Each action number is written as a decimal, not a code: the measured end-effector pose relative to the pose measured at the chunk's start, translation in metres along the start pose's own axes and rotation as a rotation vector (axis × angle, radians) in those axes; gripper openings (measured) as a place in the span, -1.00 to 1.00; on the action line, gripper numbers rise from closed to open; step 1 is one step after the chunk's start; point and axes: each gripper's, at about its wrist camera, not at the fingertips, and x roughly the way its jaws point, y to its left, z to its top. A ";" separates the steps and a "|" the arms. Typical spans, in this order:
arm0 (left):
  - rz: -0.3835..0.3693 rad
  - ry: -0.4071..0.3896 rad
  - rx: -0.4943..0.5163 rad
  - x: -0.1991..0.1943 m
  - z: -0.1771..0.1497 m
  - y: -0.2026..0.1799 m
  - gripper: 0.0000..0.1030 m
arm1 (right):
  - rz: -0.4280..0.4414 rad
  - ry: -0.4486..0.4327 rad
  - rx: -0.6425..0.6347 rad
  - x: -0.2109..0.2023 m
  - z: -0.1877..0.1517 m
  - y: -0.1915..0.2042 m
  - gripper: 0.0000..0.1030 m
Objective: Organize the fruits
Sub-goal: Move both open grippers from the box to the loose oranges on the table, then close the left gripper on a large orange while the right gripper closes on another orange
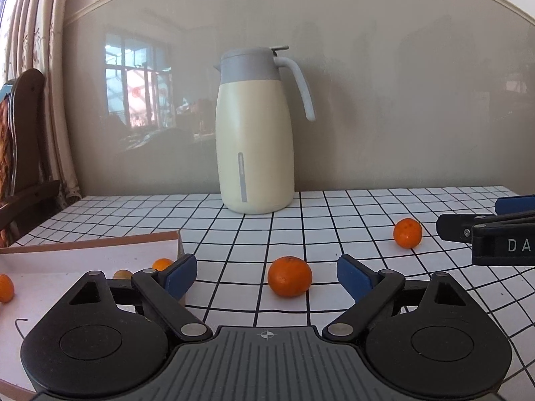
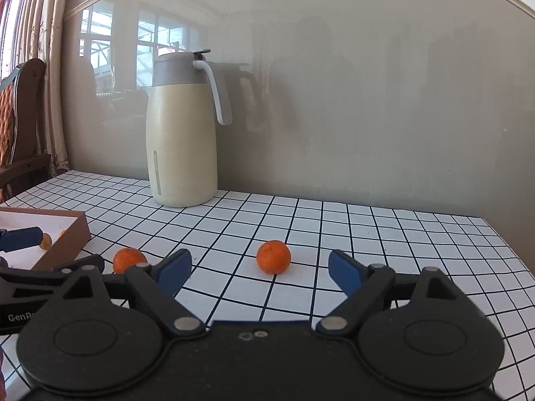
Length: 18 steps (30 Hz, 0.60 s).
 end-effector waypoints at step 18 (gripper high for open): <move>-0.007 0.093 -0.065 0.052 0.001 -0.006 0.74 | -0.030 0.068 -0.012 0.069 -0.005 -0.004 0.35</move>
